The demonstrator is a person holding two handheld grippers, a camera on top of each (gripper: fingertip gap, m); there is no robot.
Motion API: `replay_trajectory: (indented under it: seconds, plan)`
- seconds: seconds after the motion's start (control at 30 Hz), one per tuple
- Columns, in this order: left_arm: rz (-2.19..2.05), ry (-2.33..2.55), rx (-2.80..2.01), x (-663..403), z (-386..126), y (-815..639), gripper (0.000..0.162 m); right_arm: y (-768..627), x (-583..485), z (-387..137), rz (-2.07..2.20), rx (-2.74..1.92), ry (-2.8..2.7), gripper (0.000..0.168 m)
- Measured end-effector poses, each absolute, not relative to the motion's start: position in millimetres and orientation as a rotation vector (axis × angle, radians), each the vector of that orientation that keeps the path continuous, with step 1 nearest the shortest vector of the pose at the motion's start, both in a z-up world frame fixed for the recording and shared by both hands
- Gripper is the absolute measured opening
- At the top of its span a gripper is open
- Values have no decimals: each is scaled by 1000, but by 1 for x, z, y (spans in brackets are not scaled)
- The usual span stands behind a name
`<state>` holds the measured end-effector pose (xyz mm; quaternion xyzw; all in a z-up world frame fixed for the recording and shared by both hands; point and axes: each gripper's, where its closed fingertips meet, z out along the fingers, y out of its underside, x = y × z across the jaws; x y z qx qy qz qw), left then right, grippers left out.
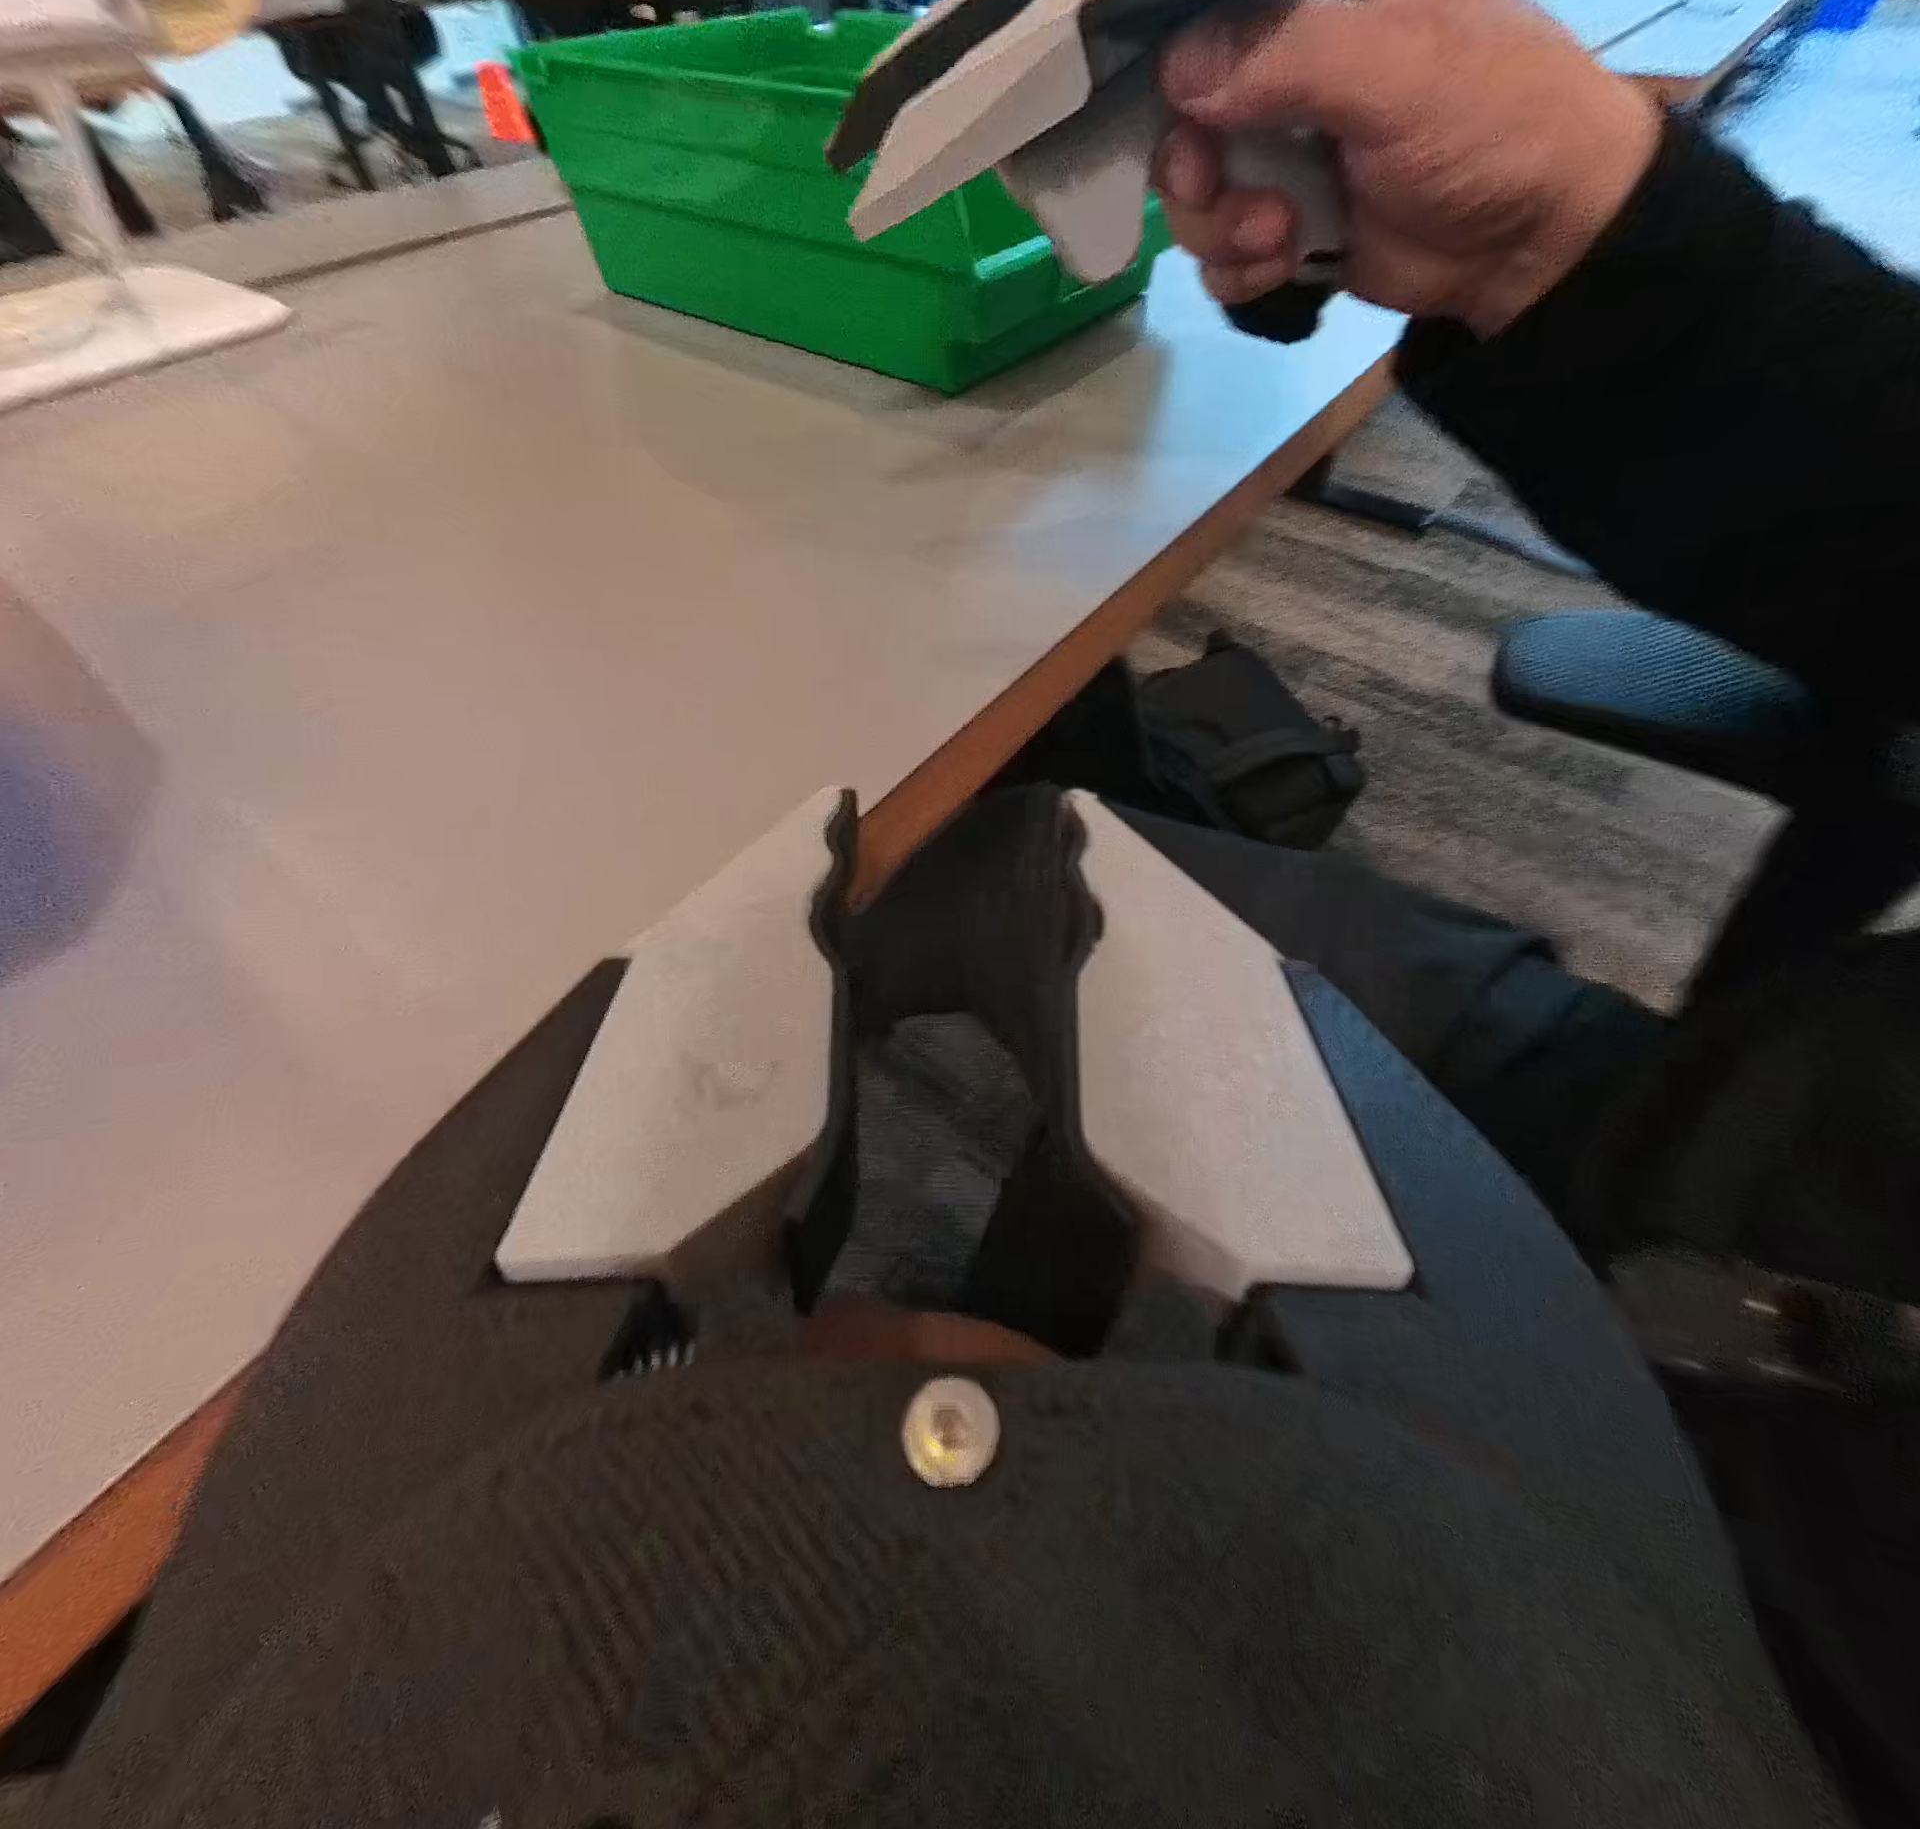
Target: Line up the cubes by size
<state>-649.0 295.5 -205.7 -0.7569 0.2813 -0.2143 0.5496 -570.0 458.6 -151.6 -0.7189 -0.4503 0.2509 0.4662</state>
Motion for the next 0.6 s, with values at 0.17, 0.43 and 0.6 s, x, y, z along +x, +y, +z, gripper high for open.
replay_trajectory:
  seconds: [0.17, 0.43, 0.6]
  plan:
    - [-907, 792, -1757, -637, -201, 277, 60, 474, -620, -160, 729, -1690, -1229, 64]
    - [-919, 920, -1645, -652, -188, 298, 56, 510, -669, -158, 780, -1678, -1266, 71]
    - [-874, 928, -1610, -642, -179, 310, 55, 504, -677, -153, 859, -1668, -1252, 71]
